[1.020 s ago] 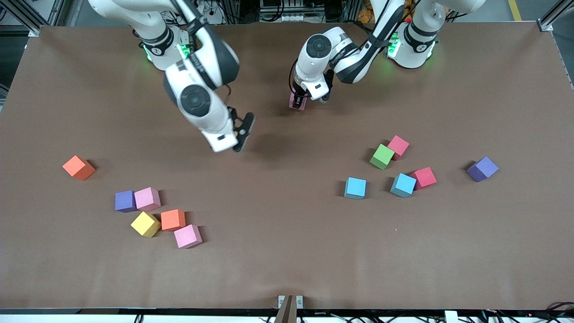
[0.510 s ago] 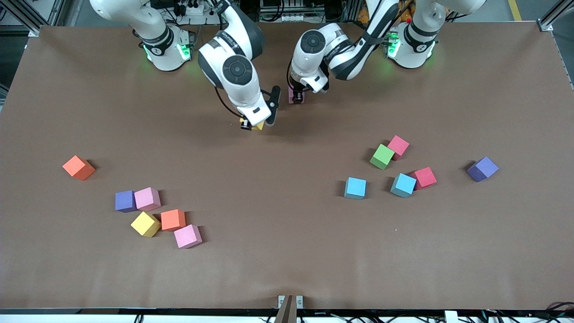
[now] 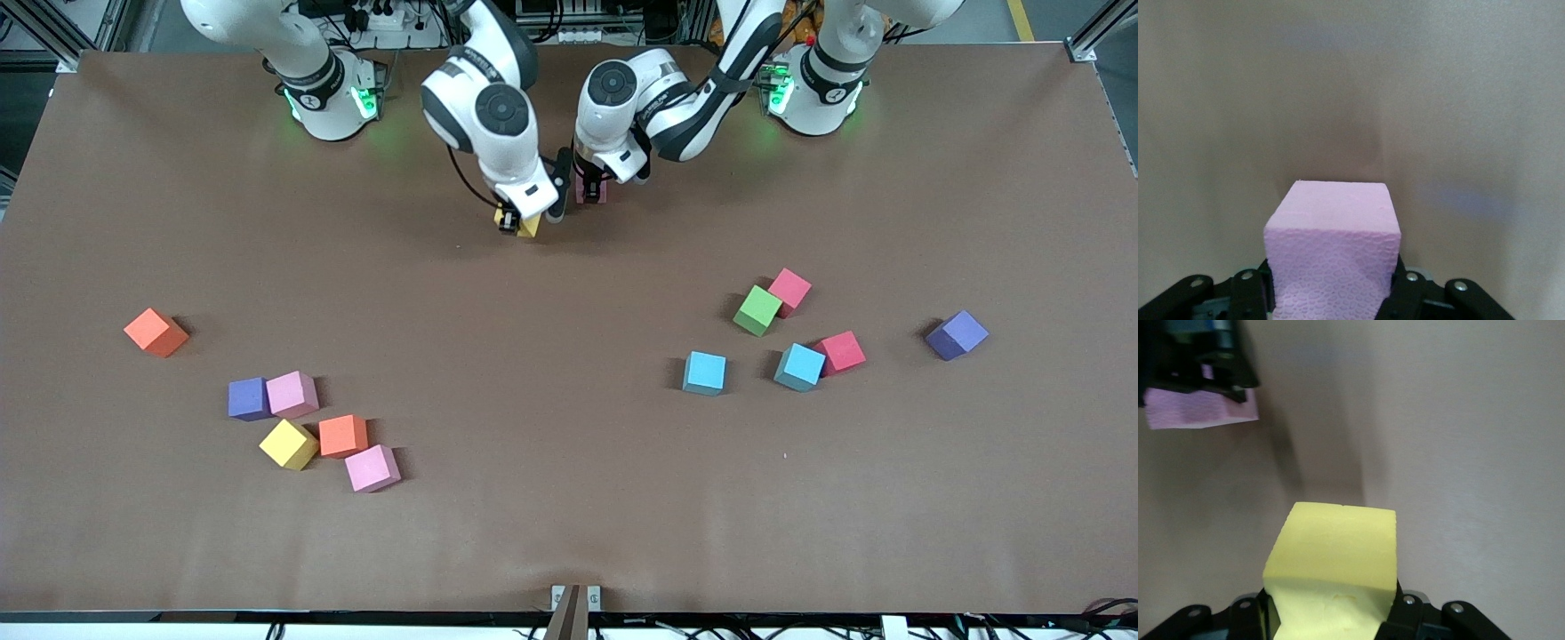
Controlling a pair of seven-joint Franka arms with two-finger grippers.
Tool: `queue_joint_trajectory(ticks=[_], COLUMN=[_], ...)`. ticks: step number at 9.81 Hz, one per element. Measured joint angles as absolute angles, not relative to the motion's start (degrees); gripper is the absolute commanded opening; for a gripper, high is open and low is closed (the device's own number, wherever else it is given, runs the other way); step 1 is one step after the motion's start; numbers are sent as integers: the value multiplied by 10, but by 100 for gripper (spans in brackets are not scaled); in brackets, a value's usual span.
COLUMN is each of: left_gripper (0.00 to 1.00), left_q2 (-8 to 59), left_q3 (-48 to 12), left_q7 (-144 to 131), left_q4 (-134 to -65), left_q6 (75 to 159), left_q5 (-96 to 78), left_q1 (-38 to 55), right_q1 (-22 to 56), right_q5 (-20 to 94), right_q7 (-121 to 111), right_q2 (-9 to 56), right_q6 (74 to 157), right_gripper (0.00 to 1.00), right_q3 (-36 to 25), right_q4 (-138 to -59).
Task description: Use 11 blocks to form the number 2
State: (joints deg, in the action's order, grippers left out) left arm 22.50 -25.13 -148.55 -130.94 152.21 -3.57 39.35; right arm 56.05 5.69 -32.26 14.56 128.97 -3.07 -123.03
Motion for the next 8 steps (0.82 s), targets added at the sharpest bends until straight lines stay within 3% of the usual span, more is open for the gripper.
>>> queue_joint_trajectory(ticks=[1, 8], left_gripper=[100, 100], left_q2=[226, 226], left_q3=[-251, -253], left_q7=[-1485, -1486], left_q4=[-1310, -1320], left_q6=[1521, 1521], left_q5=[-27, 38], left_q1=[394, 394], right_q1=[578, 602], right_q5=[39, 8], right_q7=[-298, -252], right_q2=[144, 136], right_q6=[1290, 1291], right_gripper=[20, 20], right_q3=[-33, -42], right_q4=[-1235, -1252])
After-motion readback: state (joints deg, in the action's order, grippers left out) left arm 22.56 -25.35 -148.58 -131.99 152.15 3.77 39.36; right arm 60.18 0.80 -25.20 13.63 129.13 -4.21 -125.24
